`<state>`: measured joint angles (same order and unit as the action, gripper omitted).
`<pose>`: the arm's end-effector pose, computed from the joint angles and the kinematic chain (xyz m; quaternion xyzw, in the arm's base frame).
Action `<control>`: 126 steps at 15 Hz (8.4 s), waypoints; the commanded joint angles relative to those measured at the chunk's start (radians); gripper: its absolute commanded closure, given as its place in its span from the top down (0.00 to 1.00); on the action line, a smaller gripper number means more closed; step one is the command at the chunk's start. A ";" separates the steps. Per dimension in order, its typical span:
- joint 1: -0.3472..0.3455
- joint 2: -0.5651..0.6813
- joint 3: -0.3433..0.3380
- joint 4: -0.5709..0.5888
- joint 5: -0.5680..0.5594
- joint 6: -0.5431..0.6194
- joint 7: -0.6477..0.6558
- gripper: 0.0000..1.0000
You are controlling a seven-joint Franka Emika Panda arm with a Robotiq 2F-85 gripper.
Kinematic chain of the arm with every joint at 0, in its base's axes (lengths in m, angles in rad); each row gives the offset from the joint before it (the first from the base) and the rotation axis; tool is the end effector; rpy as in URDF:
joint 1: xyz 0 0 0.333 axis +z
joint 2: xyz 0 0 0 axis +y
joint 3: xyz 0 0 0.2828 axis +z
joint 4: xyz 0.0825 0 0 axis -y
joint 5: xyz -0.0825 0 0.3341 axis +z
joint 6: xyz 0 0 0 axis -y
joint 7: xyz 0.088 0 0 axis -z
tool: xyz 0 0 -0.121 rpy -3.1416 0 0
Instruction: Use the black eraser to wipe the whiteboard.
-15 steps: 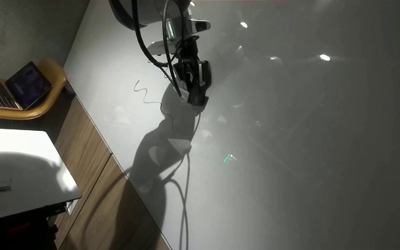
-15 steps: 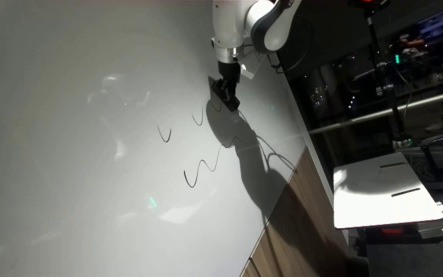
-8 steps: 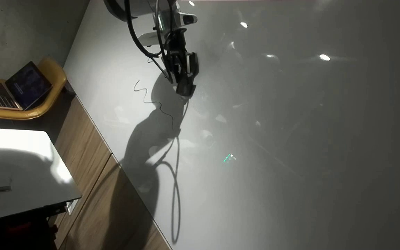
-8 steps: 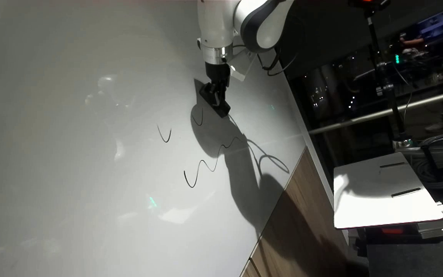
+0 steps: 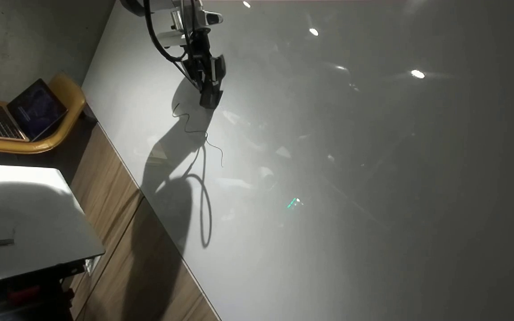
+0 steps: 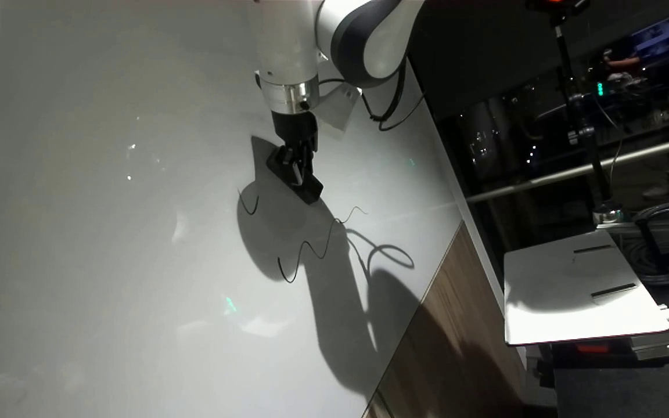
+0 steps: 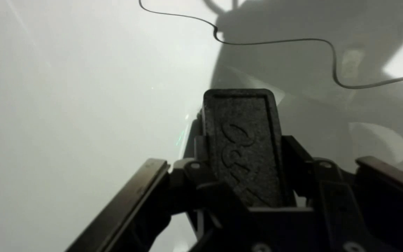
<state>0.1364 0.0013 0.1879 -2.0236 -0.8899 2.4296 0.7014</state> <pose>0.5243 0.1660 0.4708 0.9178 0.0923 0.3253 0.2080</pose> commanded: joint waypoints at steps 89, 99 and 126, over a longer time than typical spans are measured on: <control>0.010 0.120 -0.151 -0.275 -0.270 0.266 0.243 0.29; 0.051 -0.187 -0.012 -0.517 0.490 -0.288 -0.220 0.29; -0.068 0.126 -0.123 -0.438 0.743 -0.397 -0.588 1.00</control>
<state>0.0725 0.1203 0.0720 -2.4774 -0.1646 2.0368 0.1401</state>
